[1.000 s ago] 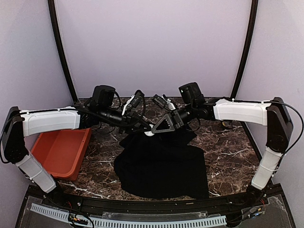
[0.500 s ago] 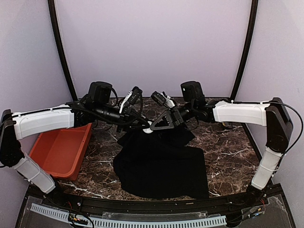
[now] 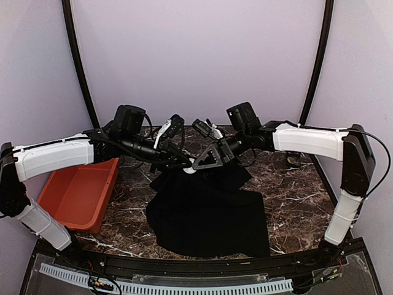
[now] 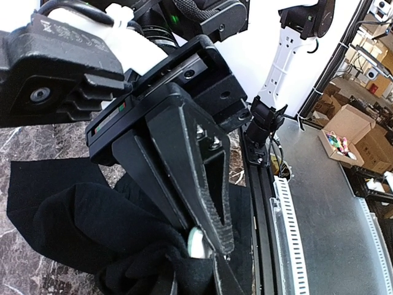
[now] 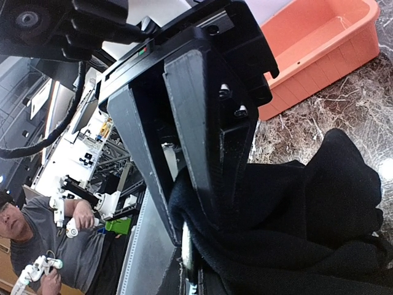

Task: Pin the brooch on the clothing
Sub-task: Close the brooch onto the flattened clothing.

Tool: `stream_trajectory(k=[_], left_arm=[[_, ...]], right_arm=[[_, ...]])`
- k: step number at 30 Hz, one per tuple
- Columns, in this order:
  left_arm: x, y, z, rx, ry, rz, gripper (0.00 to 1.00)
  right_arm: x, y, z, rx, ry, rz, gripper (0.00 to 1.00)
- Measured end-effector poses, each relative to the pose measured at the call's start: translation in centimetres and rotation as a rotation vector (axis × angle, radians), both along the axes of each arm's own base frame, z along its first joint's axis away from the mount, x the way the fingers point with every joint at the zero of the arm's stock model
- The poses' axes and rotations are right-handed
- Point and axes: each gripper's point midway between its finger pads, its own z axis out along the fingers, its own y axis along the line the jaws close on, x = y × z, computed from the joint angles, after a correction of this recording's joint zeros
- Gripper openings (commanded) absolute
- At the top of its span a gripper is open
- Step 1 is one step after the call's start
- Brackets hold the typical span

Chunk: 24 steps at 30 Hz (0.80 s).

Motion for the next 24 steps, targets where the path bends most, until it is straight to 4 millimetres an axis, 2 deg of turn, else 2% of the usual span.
stream_trajectory(k=[13,17,20,24], left_arm=[[-0.5,0.1,-0.6,0.043,-0.08,-0.022,0.01],[-0.5,0.1,-0.7,0.054,-0.093,-0.022,0.14],[-0.4,0.2,-1.0,0.066,-0.105,-0.02,0.29],[-0.4,0.6,-1.7,0.098,-0.133,-0.03,0.4]], right_arm=[[-0.6,-0.2,-0.7,-0.044,-0.067,0.01,0.0],[-0.5,-0.1,-0.9,-0.057,-0.097,0.013,0.0],[-0.3,0.0,-1.3,-0.071,-0.111,0.016,0.0],[-0.5,-0.4,-2.1,-0.126,-0.049,0.018,0.0]])
